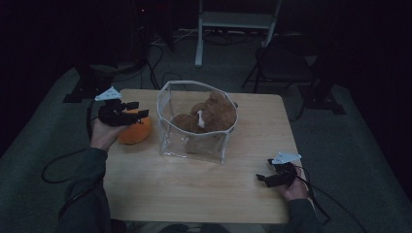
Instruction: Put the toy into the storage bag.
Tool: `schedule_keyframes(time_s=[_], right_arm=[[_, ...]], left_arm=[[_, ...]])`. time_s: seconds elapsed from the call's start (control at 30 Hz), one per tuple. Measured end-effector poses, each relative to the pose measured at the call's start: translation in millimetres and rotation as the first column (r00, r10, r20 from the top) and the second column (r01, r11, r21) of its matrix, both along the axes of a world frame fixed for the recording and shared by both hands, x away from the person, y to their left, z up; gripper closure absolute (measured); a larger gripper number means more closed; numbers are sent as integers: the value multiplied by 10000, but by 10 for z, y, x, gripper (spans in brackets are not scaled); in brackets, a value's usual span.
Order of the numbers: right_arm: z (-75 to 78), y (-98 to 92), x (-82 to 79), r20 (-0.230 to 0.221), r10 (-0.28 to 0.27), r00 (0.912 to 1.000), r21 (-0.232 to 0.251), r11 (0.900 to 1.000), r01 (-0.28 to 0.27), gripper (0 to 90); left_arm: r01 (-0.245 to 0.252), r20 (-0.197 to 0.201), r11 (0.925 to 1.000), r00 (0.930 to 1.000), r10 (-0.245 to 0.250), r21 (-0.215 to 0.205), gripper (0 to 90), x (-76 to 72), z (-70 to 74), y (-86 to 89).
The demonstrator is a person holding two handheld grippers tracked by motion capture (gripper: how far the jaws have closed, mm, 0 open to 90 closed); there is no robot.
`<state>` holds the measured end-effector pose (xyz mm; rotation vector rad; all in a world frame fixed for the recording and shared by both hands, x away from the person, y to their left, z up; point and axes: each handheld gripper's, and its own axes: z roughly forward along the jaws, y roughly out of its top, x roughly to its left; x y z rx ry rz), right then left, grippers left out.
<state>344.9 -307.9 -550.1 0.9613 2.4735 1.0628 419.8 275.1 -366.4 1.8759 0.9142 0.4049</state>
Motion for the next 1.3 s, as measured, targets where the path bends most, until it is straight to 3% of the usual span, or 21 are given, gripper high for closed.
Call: schedule_keyframes(time_s=[0.2, 0.57, 0.8, 1.3], right_arm=[[0, 0, 0, -2, 1, 10000, -1, 10000, -1, 116], [0, 0, 0, -2, 0, 10000, 3, 10000, 0, 116], [0, 0, 0, 0, -1, 10000, 3, 10000, 1, 116], [0, 0, 0, 0, 0, 10000, 3, 10000, 0, 116]], left_arm=[[-318, -41, 9995, 9995, 318, 81, 382, -7, -79, 73], [-903, -528, 9959, 9946, 897, -96, 381, 46, -309, 234], [-1145, -602, 9934, 9917, 1135, -124, 371, 59, -361, 289], [-1855, -676, 9816, 9798, 1884, 460, 349, 94, -525, 358]])
